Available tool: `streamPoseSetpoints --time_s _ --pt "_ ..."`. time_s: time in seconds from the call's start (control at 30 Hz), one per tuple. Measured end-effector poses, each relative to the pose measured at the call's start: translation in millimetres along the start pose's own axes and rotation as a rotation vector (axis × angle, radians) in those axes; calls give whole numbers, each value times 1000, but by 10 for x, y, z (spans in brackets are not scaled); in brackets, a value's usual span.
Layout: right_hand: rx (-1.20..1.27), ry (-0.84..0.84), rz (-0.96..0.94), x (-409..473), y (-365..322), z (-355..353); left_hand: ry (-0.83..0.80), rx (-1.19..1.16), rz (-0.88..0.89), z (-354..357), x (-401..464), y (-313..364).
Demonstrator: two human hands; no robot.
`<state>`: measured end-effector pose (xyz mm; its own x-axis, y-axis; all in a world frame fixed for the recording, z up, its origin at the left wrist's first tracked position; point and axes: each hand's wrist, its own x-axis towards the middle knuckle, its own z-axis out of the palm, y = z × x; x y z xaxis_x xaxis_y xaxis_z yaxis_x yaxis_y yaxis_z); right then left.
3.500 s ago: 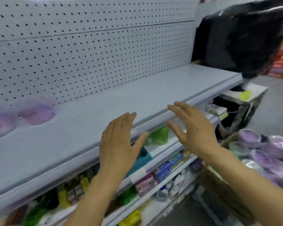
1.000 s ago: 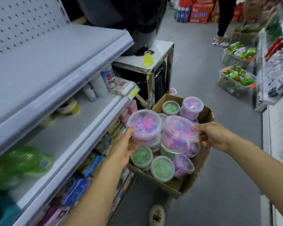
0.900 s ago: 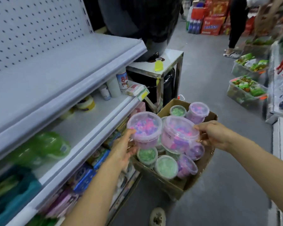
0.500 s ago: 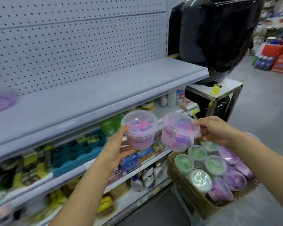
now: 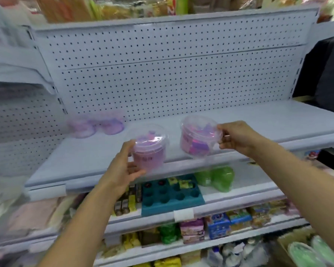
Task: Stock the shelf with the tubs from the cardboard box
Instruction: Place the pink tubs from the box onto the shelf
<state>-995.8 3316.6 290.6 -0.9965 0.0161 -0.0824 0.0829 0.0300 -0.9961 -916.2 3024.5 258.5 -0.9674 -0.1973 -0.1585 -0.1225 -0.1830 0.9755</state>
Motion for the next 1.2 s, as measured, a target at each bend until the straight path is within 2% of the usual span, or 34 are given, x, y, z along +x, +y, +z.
streamPoseSetpoints --time_s 0.2,0.4,0.47,0.53,0.63,0.7,0.9,1.1,1.2 --pt "-191 -49 18 619 -167 946 117 -9 42 -643 535 274" --pt "-399 -101 20 1004 -180 1505 126 -16 32 -1087 894 387" --pt "-697 -75 -87 1039 -203 1589 124 -25 17 -1178 988 419" --pt "-1062 19 -306 971 -231 1634 123 -25 11 -1231 1069 445" --pt "-1250 -14 -671 716 -237 1740 114 -35 5 -1249 1185 468" --pt "-1359 -77 -783 709 -188 1810 110 -39 2 -1235 1256 467" --pt "-1226 -179 -755 1271 -160 1900 125 -73 -47 -1215 1392 422" --pt "-1245 -226 -750 1910 -166 2014 178 -128 -93 -1110 1454 463" --pt "-1197 -237 -685 2125 -140 2030 190 -152 -105 -995 1439 501"
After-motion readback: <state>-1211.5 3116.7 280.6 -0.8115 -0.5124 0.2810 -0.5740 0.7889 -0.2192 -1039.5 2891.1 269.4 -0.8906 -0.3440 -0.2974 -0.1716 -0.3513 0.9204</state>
